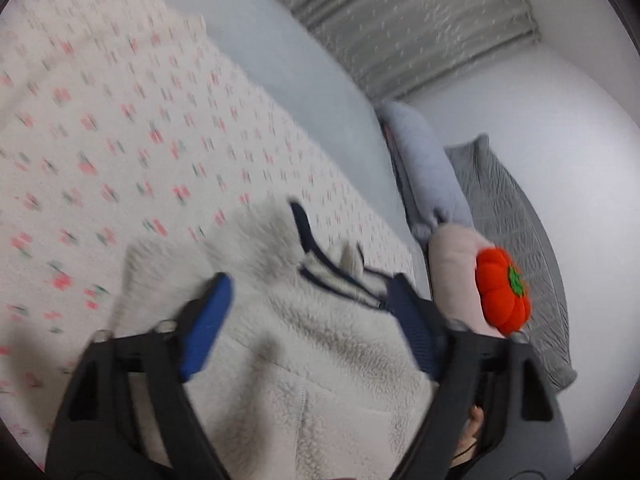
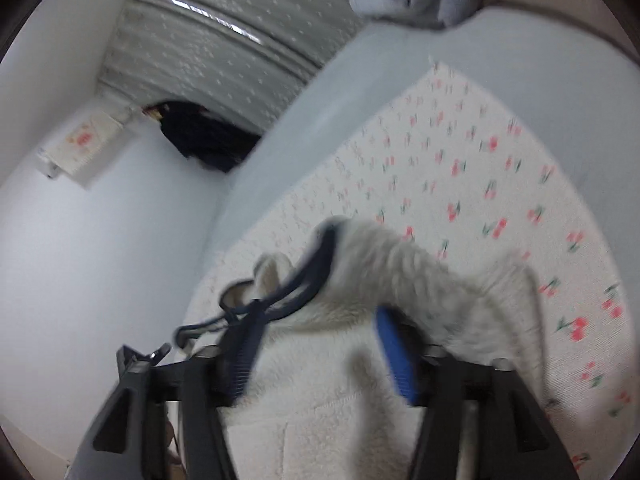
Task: Fold large clothes
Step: 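Fold the hem over toward the collar with both grippers, then release the hem and open both grippers over the folded jacket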
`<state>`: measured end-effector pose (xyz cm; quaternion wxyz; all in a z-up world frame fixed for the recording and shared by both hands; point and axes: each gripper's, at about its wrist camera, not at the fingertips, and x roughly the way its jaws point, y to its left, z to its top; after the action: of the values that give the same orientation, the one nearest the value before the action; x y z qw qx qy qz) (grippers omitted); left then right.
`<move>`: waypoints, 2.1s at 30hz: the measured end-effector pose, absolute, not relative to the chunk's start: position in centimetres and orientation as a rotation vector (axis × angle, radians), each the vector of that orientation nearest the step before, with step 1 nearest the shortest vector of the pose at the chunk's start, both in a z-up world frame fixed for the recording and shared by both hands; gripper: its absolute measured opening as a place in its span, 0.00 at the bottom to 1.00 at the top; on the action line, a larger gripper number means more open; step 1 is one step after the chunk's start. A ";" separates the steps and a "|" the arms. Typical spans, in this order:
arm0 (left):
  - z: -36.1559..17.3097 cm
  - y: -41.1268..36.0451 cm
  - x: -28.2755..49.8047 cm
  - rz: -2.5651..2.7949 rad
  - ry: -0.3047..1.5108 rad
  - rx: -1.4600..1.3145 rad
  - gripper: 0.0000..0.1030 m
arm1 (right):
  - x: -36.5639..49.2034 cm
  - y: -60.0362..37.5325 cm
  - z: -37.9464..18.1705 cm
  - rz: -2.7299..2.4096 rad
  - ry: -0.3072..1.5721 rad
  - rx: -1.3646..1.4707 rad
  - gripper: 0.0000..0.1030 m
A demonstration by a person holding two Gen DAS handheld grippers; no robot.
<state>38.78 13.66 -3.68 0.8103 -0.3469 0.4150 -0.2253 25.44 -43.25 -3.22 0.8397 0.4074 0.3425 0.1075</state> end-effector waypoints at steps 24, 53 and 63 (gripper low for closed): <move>-3.0 8.8 41.0 -0.078 0.729 -0.179 0.12 | 27.4 -39.2 0.7 -0.162 0.665 0.288 0.13; -0.9 1.2 26.4 -0.227 0.759 -0.186 0.81 | 18.1 -30.8 0.8 -0.111 0.761 0.270 0.76; -5.5 2.4 22.7 -0.082 0.830 0.026 0.86 | 13.4 -31.7 -4.4 -0.120 0.841 0.370 0.75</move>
<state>22.69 2.36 -5.52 0.9141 0.0127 0.4033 -0.0398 13.43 -31.71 -4.39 0.8946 0.1783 0.4056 -0.0579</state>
